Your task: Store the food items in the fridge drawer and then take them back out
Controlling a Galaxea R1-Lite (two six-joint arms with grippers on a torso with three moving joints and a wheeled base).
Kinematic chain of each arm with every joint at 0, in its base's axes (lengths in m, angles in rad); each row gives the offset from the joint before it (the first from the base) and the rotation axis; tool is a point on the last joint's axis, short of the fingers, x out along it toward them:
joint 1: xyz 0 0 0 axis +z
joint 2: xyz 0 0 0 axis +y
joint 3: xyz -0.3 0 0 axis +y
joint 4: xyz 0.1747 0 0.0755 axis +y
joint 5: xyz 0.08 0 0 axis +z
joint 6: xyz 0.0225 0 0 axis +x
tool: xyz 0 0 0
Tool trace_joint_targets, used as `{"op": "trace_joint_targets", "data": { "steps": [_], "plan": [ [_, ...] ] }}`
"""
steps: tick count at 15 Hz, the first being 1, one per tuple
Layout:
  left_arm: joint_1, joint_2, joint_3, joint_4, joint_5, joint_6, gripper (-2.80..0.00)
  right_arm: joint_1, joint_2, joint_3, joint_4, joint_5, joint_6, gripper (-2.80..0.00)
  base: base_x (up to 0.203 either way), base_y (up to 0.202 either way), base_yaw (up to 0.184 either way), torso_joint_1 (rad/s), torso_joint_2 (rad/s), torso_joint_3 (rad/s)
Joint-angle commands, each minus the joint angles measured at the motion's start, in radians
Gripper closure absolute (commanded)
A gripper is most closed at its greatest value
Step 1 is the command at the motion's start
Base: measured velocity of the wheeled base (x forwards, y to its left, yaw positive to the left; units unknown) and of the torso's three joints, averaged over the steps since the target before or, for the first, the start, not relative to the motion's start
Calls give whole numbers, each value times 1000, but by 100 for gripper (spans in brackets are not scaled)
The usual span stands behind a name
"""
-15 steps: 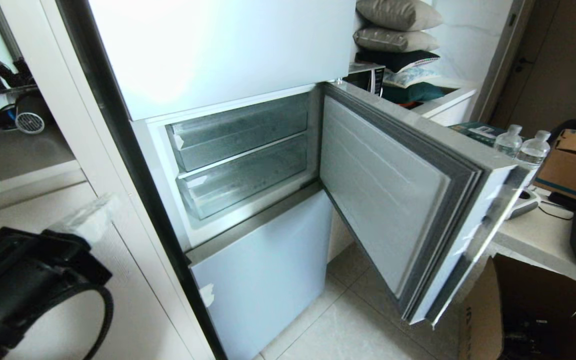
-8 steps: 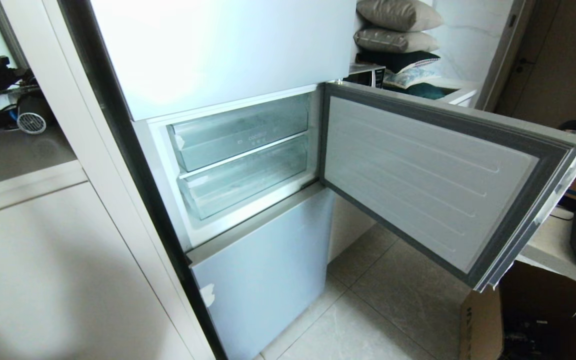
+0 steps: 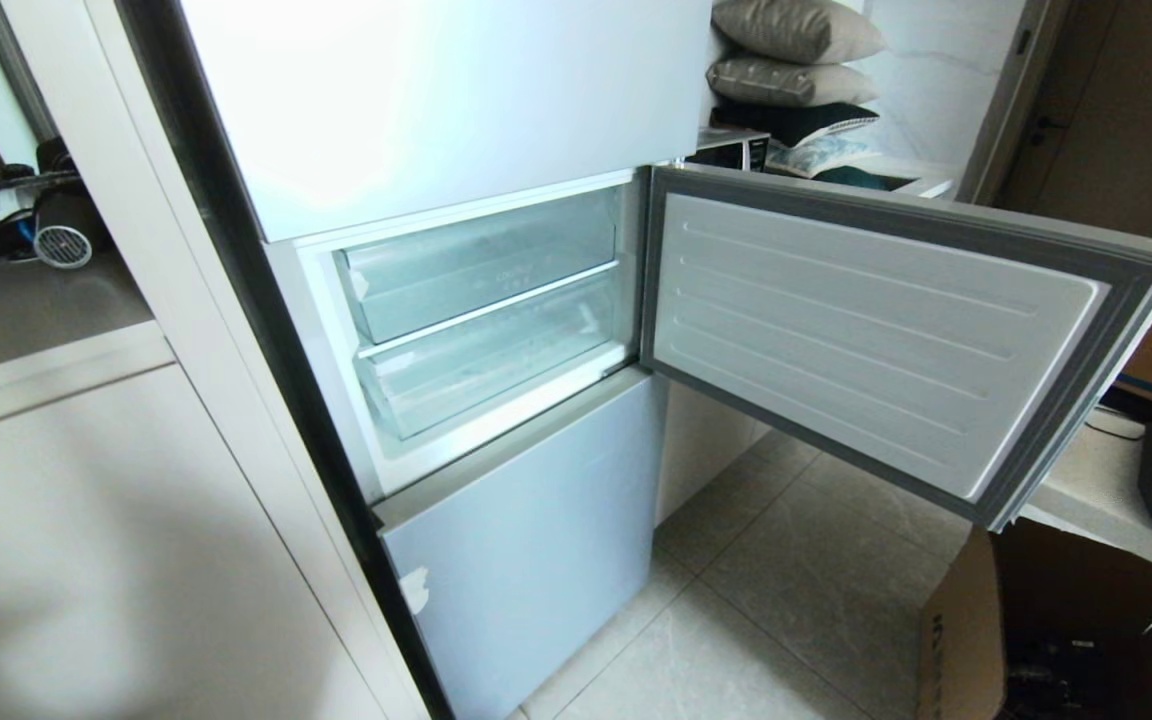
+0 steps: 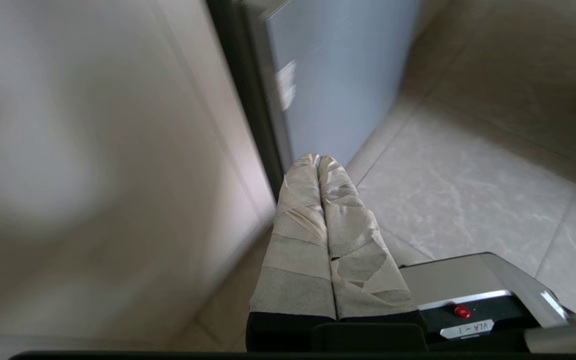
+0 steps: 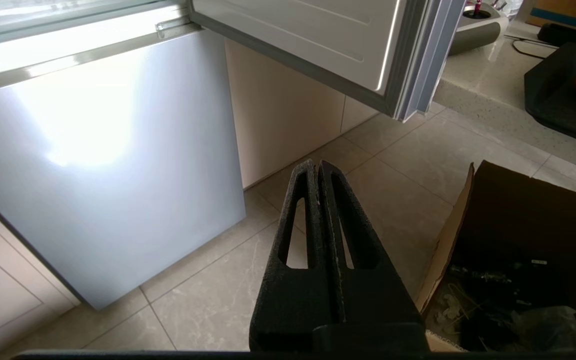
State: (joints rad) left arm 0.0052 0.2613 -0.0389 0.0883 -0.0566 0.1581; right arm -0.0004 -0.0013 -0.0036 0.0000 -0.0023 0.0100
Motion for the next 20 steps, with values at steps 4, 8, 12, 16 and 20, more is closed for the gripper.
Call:
{"op": "trace_joint_targets", "data": {
  "steps": [4,8,12,16,20],
  "plan": [
    [-17,-247,18,-24,5,12,0,-1,0,2,-2,1,-2,0,0,0,0,0,0,0],
    [-5,-260,39,-81,57,-108,0,-1,0,2,-2,1,-4,0,0,0,0,0,0,0],
    [-6,-260,39,-81,57,-118,0,-1,0,2,-3,1,-2,0,0,0,0,0,0,0],
    [-5,-260,39,-81,57,-124,0,0,0,2,-3,1,-2,0,0,0,0,0,0,0],
    [-6,-260,39,-81,57,-124,0,0,0,2,-3,1,-2,0,1,-12,128,2,4,1]
  ]
}}
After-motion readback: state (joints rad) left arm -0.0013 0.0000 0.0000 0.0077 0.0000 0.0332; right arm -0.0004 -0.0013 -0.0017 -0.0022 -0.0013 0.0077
